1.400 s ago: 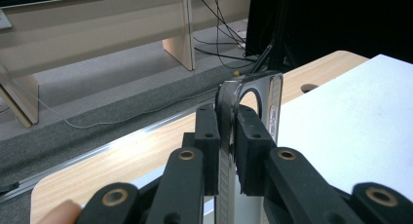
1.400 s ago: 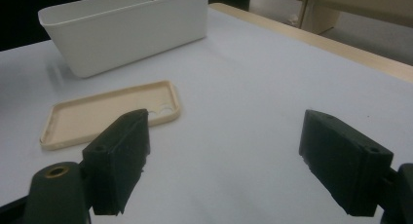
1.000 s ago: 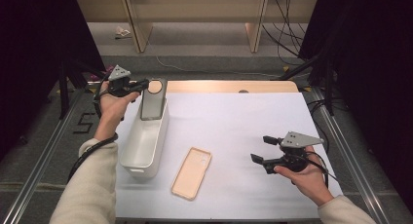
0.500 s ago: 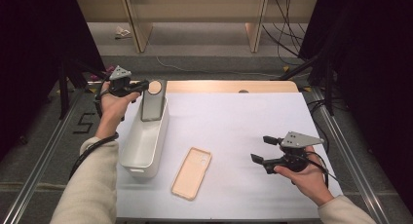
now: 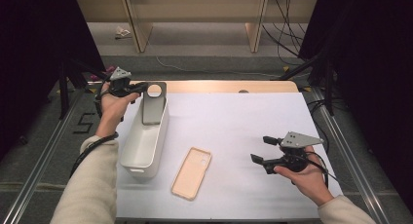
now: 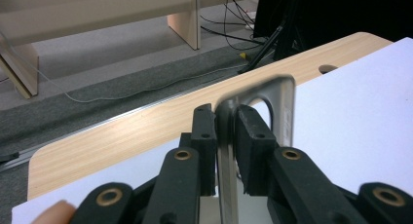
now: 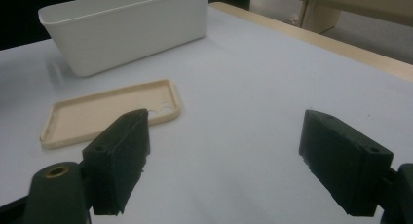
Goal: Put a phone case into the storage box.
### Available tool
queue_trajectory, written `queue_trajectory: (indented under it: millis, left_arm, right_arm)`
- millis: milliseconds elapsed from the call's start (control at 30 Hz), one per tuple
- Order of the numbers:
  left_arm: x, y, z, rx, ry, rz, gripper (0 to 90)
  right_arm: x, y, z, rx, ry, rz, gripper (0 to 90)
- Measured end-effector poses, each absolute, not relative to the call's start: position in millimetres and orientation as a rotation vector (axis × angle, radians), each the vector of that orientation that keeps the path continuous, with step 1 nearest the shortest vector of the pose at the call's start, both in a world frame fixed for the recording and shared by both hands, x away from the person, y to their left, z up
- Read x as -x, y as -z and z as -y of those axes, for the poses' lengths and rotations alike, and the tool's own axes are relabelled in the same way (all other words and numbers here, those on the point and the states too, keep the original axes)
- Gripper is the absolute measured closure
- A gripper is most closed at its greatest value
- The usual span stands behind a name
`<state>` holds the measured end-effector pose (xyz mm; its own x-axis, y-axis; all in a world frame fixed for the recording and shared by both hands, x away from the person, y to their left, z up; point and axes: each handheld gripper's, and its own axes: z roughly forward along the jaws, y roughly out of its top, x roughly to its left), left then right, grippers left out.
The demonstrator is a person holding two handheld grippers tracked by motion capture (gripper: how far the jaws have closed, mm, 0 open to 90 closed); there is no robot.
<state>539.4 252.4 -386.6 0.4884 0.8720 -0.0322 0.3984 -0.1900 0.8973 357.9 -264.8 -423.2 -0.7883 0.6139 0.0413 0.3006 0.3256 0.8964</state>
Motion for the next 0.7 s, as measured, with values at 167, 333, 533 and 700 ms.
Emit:
queue_trajectory:
  millis: [167, 333, 533, 700]
  left_arm:
    - [-541.1, 388.8, -253.7, -1.784, -0.636, -1.094, 78.5]
    - [-543.2, 389.6, -254.1, -1.798, -0.646, -1.104, 78.3]
    - [-545.9, 389.8, -252.7, -1.825, -0.664, -1.119, 77.5]
    - [-548.7, 391.3, -252.2, -1.842, -0.680, -1.141, 76.3]
  right_arm:
    - [-358.1, 423.6, 264.7, -0.820, -1.448, -2.293, 19.5]
    - [-358.1, 423.8, 264.7, -0.818, -1.448, -2.294, 19.5]
    - [-358.2, 424.0, 264.5, -0.817, -1.451, -2.294, 19.5]
    - [-358.1, 423.9, 264.5, -0.816, -1.449, -2.298, 19.5]
